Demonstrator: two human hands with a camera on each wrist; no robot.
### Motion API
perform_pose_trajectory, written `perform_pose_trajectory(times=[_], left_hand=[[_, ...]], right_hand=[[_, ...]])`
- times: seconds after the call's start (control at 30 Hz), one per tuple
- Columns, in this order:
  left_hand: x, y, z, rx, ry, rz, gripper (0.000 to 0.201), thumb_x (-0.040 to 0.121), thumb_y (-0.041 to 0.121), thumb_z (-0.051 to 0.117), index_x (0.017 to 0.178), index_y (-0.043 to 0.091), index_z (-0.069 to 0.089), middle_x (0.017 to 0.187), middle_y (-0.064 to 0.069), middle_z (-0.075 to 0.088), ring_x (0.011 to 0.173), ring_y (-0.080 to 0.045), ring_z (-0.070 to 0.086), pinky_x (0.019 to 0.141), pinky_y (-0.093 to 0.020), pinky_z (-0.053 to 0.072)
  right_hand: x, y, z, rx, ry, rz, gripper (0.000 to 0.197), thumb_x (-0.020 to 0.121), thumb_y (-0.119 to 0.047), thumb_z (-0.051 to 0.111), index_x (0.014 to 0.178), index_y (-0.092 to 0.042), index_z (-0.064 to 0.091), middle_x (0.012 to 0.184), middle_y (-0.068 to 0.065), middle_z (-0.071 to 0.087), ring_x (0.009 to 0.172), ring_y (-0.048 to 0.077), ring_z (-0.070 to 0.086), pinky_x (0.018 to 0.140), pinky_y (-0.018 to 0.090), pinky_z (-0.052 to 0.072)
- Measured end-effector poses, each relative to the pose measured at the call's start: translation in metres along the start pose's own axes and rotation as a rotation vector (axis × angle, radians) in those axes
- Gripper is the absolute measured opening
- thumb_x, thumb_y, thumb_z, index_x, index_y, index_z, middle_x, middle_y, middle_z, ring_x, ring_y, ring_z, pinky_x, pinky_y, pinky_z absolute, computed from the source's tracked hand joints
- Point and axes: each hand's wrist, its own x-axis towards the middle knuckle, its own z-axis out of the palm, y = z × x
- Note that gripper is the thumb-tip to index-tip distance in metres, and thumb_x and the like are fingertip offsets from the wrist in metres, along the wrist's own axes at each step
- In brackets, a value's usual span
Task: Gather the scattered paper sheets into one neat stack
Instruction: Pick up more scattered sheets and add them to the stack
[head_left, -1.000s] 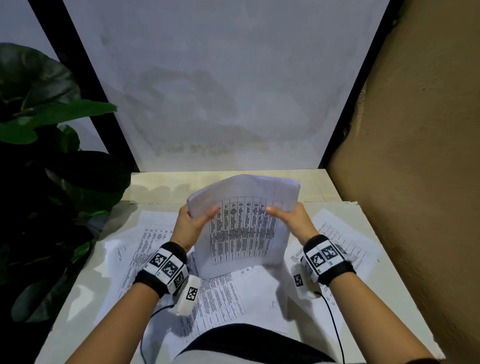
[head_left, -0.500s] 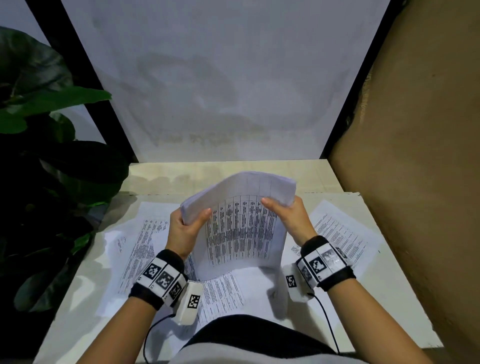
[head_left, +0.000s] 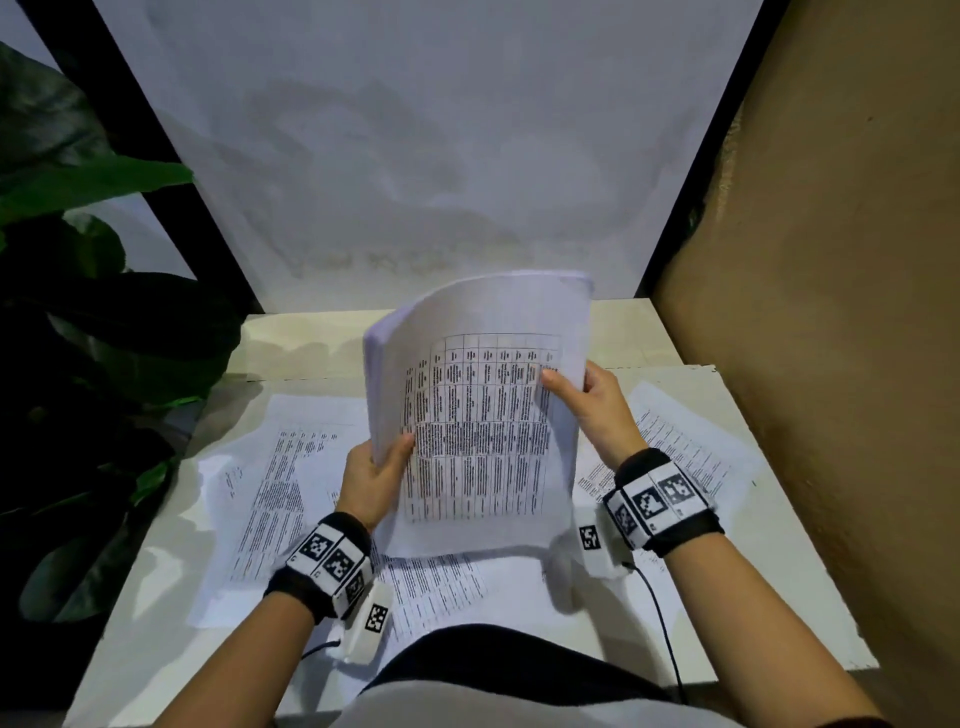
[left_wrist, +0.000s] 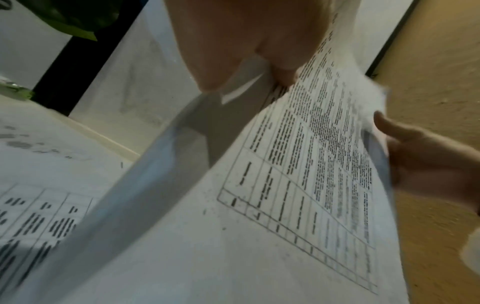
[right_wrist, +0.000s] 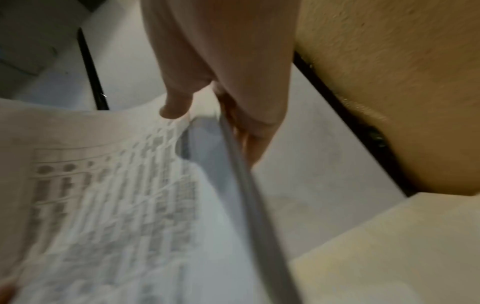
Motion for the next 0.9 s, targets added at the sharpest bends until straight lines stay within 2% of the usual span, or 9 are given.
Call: perform_pose_trajectory(times=[0.07, 0.17, 0.27, 0.33, 0.47, 0.57, 0.73, 0.8, 0.9], left_hand=[[0.005, -0.006, -0.002, 0.024, 0.049, 0.000, 0.024, 0.089, 0.025, 0.051, 0.067, 0.015, 0.048, 0.062, -0.004, 0.042, 0.059, -0.018, 0.043, 0.056, -0.028, 0.039], [0.012, -0.015, -0.009, 0.026, 0.109, -0.030, 0.025, 0.089, 0.028, 0.050, 0.069, 0.012, 0.047, 0.063, -0.003, 0.040, 0.062, -0.018, 0.042, 0.057, -0.029, 0.040], [0.015, -0.019, -0.014, 0.004, 0.146, -0.069, 0.022, 0.089, 0.028, 0.049, 0.087, 0.006, 0.050, 0.069, -0.003, 0.045, 0.067, -0.018, 0.045, 0.060, -0.028, 0.043], [0.016, -0.020, -0.015, 0.007, 0.166, -0.095, 0.023, 0.090, 0.028, 0.048, 0.097, 0.006, 0.049, 0.074, -0.002, 0.047, 0.070, -0.014, 0.047, 0.059, -0.025, 0.042], [0.021, -0.026, -0.018, 0.022, 0.190, -0.144, 0.032, 0.090, 0.027, 0.049, 0.107, 0.000, 0.050, 0.075, -0.002, 0.048, 0.070, -0.012, 0.047, 0.059, -0.023, 0.041], [0.025, -0.030, -0.019, 0.019, 0.206, -0.177, 0.040, 0.089, 0.027, 0.050, 0.115, -0.004, 0.048, 0.077, -0.001, 0.049, 0.074, -0.012, 0.048, 0.069, -0.028, 0.045], [0.025, -0.037, -0.023, 0.006, 0.225, -0.203, 0.044, 0.088, 0.031, 0.051, 0.117, -0.002, 0.048, 0.080, -0.001, 0.051, 0.085, -0.021, 0.050, 0.081, -0.037, 0.047], [0.026, -0.041, -0.025, 0.000, 0.233, -0.210, 0.042, 0.087, 0.032, 0.052, 0.114, -0.001, 0.050, 0.079, -0.002, 0.051, 0.079, -0.019, 0.051, 0.072, -0.032, 0.047], [0.027, -0.049, -0.031, 0.015, 0.246, -0.225, 0.041, 0.087, 0.033, 0.052, 0.112, 0.000, 0.050, 0.077, -0.003, 0.051, 0.074, -0.016, 0.050, 0.065, -0.029, 0.044]], right_hand=[[0.005, 0.021, -0.018, -0.065, 0.052, 0.124, 0.024, 0.086, -0.023, 0.059, 0.108, -0.016, 0.057, 0.104, 0.001, 0.064, 0.093, 0.010, 0.060, 0.079, 0.025, 0.050], [0.008, 0.078, -0.070, -0.281, 0.289, 0.460, 0.057, 0.080, -0.034, 0.065, 0.126, -0.007, 0.045, 0.133, 0.016, 0.049, 0.117, 0.028, 0.049, 0.096, 0.038, 0.039], [-0.011, 0.129, -0.113, -0.460, 0.494, 0.888, 0.094, 0.071, -0.047, 0.071, 0.140, -0.004, 0.024, 0.147, 0.024, 0.026, 0.131, 0.040, 0.033, 0.105, 0.048, 0.032], [-0.028, 0.150, -0.125, -0.507, 0.621, 0.998, 0.106, 0.068, -0.048, 0.072, 0.143, -0.005, 0.011, 0.150, 0.025, 0.014, 0.137, 0.042, 0.020, 0.110, 0.051, 0.021], [-0.036, 0.168, -0.115, -0.572, 0.755, 1.065, 0.116, 0.059, -0.039, 0.081, 0.143, -0.008, 0.007, 0.148, 0.024, 0.016, 0.133, 0.043, 0.026, 0.108, 0.052, 0.026], [-0.023, 0.169, -0.102, -0.525, 0.730, 1.025, 0.105, 0.067, -0.027, 0.080, 0.142, -0.002, 0.011, 0.145, 0.024, 0.027, 0.130, 0.039, 0.036, 0.105, 0.048, 0.033], [-0.016, 0.163, -0.087, -0.523, 0.527, 0.815, 0.057, 0.078, -0.008, 0.066, 0.127, 0.000, 0.037, 0.118, 0.028, 0.057, 0.089, 0.036, 0.059, 0.068, 0.037, 0.049], [-0.015, 0.157, -0.075, -0.525, 0.425, 0.698, 0.044, 0.082, -0.012, 0.062, 0.121, -0.001, 0.045, 0.111, 0.024, 0.061, 0.077, 0.029, 0.056, 0.058, 0.027, 0.043], [-0.013, 0.146, -0.050, -0.474, 0.295, 0.605, 0.053, 0.081, -0.031, 0.066, 0.121, -0.004, 0.047, 0.112, 0.019, 0.062, 0.078, 0.024, 0.056, 0.058, 0.026, 0.044]])
